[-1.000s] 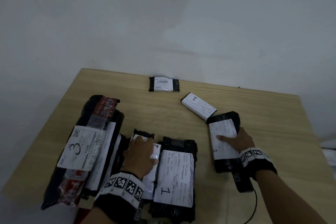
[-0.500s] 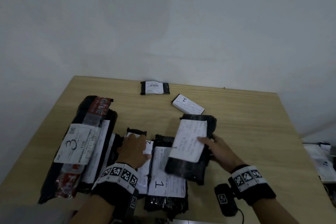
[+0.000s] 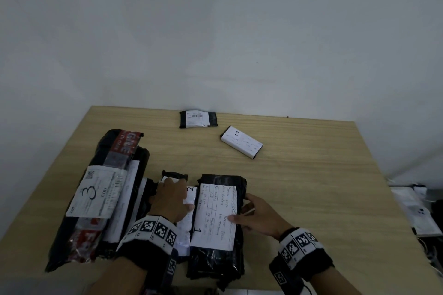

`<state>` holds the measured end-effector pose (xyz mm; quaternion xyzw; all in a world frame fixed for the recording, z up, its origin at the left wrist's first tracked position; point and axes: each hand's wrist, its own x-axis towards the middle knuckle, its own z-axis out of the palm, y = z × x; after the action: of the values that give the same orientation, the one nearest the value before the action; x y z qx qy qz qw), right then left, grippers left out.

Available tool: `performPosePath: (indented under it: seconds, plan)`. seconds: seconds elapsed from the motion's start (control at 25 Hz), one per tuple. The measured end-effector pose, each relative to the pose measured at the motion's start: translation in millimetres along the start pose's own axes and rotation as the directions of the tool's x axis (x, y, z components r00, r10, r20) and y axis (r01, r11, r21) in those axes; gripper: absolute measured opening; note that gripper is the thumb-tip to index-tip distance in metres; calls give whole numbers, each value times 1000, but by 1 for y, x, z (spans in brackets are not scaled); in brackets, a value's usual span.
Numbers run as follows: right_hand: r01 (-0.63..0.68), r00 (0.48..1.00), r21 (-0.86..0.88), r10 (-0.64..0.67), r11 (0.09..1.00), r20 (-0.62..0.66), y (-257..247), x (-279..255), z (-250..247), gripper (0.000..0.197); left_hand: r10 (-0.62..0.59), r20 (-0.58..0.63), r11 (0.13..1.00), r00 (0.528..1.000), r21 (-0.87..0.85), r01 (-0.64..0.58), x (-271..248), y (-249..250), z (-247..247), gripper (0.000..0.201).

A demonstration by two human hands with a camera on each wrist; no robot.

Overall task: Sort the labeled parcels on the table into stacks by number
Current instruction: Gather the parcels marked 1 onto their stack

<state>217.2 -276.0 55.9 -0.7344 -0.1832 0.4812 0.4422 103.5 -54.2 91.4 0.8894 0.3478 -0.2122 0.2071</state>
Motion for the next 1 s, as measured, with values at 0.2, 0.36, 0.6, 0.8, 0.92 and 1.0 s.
performPosePath:
  seconds: [0.2, 0.36, 0.6, 0.8, 0.92, 1.0]
  plan:
    - [-50, 999, -88, 51, 995, 0, 0, -15, -7, 35, 48, -9, 999, 999, -11, -48, -10, 5, 11, 36]
    - [-147, 979, -123, 127, 981, -158, 9, -13, -24, 48, 89, -13, 996, 996, -13, -89, -18, 4, 24, 42]
    - [-259, 906, -360, 96, 896, -412, 31, 7, -67, 51, 144, 83, 989, 986, -30, -142, -31, 9, 34, 38]
    - [-306, 916, -715, -12, 629, -402, 21, 37, -67, 75, 134, 48, 988, 990, -78, -130, -39, -9, 36, 33]
    - [-324, 924, -820, -26, 472, -380, 12, 46, -71, 89, 154, 28, 983, 988, -110, -150, -45, -13, 42, 35]
    - [-322, 937, -856, 6, 405, -350, 6, 52, -74, 92, 173, 14, 977, 985, -132, -170, -47, -15, 42, 36]
